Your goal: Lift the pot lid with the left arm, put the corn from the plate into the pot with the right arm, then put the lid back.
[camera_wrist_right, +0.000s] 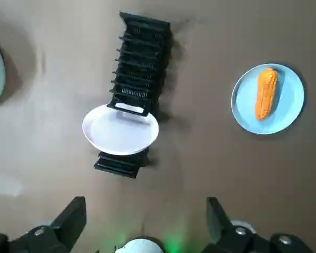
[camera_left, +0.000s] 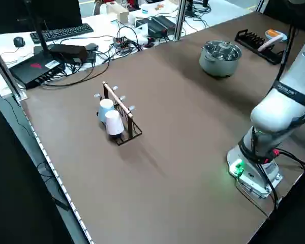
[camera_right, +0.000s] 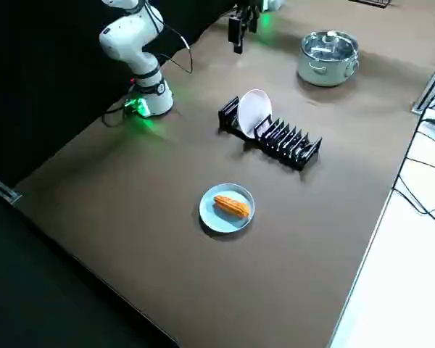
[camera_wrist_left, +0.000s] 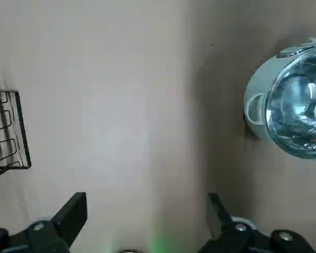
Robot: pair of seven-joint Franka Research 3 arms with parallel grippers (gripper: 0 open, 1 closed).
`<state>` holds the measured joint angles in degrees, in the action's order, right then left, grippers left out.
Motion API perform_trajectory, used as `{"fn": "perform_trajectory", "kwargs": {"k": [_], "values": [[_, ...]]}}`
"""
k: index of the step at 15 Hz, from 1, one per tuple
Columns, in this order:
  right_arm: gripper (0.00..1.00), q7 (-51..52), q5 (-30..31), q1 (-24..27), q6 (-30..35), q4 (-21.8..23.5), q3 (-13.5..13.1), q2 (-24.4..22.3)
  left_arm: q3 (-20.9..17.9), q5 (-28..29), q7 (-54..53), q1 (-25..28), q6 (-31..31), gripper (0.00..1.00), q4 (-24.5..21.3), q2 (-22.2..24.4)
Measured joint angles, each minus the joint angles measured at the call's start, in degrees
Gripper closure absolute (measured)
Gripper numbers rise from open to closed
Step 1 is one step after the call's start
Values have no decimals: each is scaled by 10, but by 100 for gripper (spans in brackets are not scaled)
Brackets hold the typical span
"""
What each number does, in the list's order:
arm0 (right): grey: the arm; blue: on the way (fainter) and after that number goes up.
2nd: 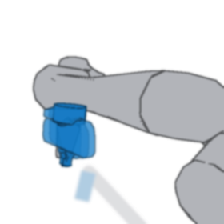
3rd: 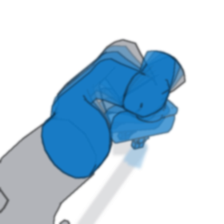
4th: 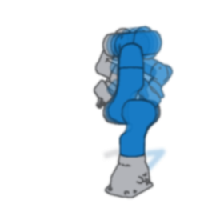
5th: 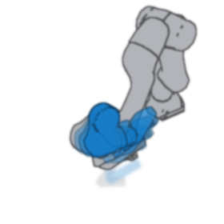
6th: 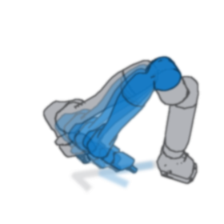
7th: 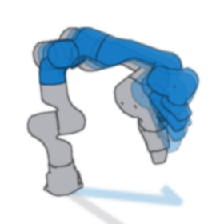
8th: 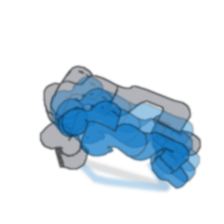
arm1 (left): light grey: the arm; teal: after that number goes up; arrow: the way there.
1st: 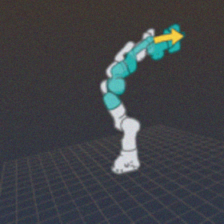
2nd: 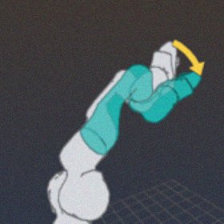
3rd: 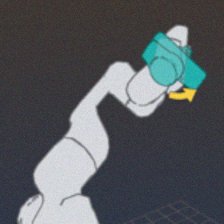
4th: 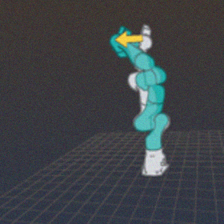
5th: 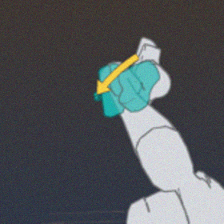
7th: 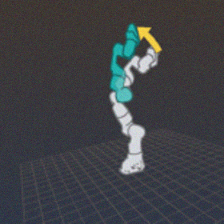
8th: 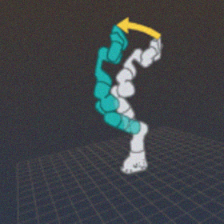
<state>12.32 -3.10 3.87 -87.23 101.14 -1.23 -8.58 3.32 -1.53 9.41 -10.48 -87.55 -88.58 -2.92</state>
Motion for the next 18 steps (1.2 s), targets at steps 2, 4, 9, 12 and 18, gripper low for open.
{"fn": "perform_trajectory", "kwargs": {"k": [2,4,9,12,18], "values": [[0,0,0,0,0,0,-1,0,0,1,0,0,0,0,0,0],[0,0,0,0,0,0,-1,0,0,2,0,-1,0,0,0,0],[0,0,0,0,9,0,0,-1,2,2,3,-9,1,0,-2,-6],[0,0,0,0,12,0,1,-2,13,0,76,-53,-1,0,-6,-39],[0,0,0,-4,11,0,3,-2,17,0,264,-166,-136,0,-5,-141]]}}
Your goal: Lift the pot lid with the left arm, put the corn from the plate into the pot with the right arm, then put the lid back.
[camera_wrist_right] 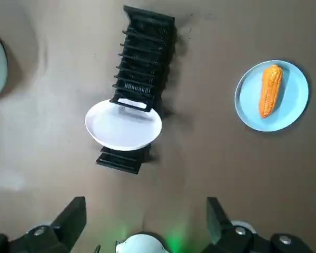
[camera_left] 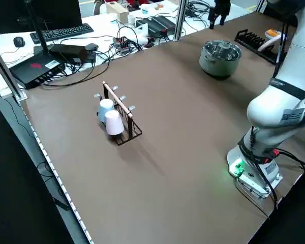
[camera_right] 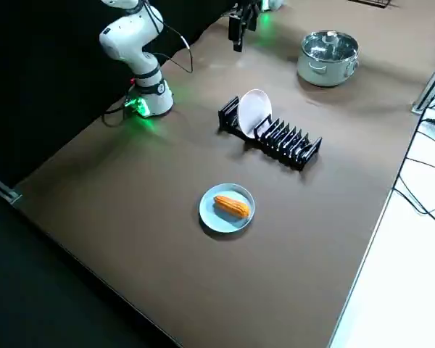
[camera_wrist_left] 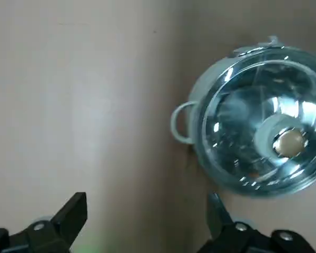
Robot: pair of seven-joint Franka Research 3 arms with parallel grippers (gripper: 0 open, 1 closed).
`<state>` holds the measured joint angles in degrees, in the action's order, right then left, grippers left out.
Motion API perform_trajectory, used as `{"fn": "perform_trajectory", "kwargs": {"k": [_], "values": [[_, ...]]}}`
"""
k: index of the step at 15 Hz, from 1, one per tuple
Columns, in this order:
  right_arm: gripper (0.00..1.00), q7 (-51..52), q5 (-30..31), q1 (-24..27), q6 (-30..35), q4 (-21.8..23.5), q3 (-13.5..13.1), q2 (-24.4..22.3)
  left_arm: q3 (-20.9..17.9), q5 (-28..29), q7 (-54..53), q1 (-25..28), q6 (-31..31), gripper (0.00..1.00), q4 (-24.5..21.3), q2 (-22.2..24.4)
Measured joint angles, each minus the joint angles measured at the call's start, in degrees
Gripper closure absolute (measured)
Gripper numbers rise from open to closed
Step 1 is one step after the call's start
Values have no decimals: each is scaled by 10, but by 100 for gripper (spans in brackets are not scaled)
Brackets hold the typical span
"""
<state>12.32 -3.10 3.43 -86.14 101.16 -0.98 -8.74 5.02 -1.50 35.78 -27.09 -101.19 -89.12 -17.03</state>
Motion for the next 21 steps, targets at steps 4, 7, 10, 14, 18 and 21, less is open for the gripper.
{"fn": "perform_trajectory", "kwargs": {"k": [4,7,10,14,18,21], "values": [[0,0,0,-3,-4,0,0,0,0,0,80,-42,-94,0,1,-54],[0,0,0,-3,-7,1,0,0,-3,0,155,-84,-183,0,4,-95],[0,0,0,-2,-18,4,-2,1,-4,0,192,-99,-239,0,11,-117],[0,0,12,1,-41,8,-4,16,-14,10,193,-122,-241,1,13,-129],[0,0,26,4,-90,12,-6,61,-22,25,194,-138,-242,7,13,-142],[0,0,27,17,-98,14,-8,96,-29,32,194,-138,-242,11,14,-149]]}}
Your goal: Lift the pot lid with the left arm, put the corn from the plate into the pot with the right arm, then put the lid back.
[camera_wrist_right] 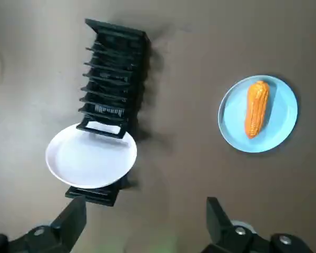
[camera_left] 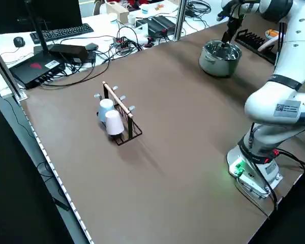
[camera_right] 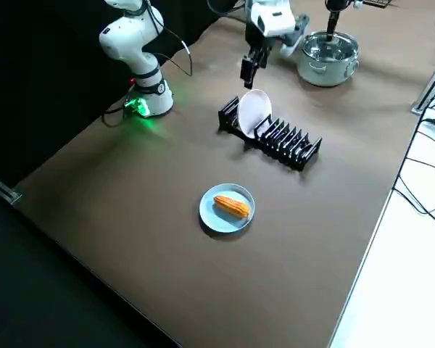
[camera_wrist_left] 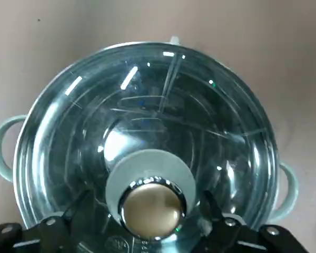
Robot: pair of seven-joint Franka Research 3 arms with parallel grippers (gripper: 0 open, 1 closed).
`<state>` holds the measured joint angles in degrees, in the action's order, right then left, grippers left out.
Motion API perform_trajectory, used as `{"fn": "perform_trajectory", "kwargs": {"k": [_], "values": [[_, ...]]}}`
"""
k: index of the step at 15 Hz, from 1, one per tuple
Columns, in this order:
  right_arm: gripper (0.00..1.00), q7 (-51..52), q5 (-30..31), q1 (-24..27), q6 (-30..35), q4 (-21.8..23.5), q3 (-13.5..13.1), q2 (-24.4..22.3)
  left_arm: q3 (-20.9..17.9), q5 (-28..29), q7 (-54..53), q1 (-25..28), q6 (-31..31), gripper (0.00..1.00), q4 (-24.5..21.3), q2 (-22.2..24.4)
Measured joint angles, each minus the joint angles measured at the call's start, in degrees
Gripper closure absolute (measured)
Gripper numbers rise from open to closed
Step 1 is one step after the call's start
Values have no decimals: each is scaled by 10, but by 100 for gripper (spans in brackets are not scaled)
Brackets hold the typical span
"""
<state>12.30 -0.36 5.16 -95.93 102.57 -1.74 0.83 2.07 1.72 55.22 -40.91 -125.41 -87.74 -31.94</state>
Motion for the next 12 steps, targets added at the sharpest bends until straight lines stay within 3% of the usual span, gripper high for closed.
{"fn": "perform_trajectory", "kwargs": {"k": [3,6,10,12], "values": [[0,1,0,29,-13,3,-2,45,-1,2,0,0,0,17,0,-2],[0,2,7,55,-68,5,-3,102,-1,2,0,-2,0,22,1,-3],[0,3,78,98,-134,6,-4,177,-1,2,0,-3,0,25,1,-3],[1,22,91,121,-170,6,-5,207,-1,3,0,-3,0,31,1,-3]]}}
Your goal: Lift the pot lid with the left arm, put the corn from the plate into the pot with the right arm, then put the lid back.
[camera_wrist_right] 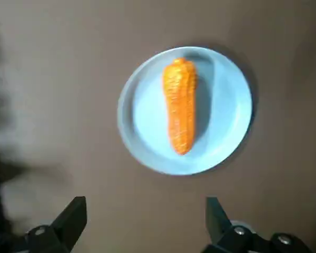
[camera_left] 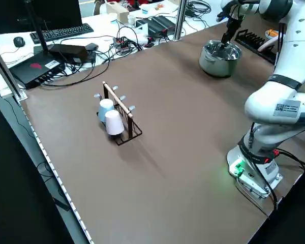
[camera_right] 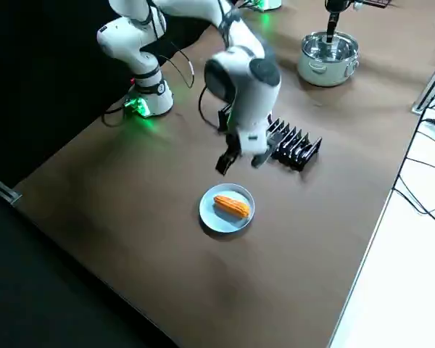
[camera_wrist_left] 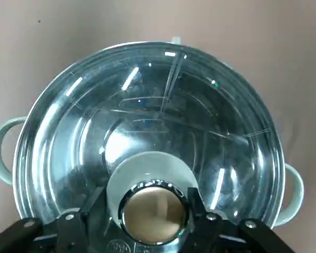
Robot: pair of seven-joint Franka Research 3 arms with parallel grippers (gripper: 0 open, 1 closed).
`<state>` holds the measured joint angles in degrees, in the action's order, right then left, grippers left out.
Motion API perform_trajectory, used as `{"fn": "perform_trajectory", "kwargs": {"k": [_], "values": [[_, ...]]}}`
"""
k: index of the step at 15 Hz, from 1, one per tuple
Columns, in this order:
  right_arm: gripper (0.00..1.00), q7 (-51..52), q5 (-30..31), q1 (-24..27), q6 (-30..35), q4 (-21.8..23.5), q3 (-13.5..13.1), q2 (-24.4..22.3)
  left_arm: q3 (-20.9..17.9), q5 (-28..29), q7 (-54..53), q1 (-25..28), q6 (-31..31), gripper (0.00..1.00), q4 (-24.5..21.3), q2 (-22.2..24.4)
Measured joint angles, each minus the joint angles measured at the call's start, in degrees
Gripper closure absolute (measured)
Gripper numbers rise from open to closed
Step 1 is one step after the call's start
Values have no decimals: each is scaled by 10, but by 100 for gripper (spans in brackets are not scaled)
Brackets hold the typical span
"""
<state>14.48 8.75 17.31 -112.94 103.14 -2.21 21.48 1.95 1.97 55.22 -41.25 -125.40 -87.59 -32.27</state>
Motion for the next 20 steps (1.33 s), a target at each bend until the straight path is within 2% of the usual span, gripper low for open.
{"fn": "perform_trajectory", "kwargs": {"k": [2,4,9,10,11,12,13,15,20], "values": [[2,46,2,25,-28,0,0,22,0,2,0,0,4,36,2,1],[2,76,2,44,-49,0,0,39,0,3,0,-1,5,36,2,1],[3,83,2,48,-121,1,4,87,0,3,2,-1,5,36,3,1],[3,83,2,48,-162,4,5,108,1,3,10,-1,5,37,6,2],[4,83,2,48,-180,7,5,116,1,3,13,-1,4,44,10,6],[5,84,2,49,-190,10,5,121,0,3,13,1,11,50,13,13],[5,88,2,51,-194,12,4,125,-1,3,13,5,23,50,15,22],[14,104,2,58,-195,14,4,128,-1,3,13,28,46,50,16,48],[22,117,2,69,-216,15,5,138,0,3,-8,78,86,50,16,94]]}}
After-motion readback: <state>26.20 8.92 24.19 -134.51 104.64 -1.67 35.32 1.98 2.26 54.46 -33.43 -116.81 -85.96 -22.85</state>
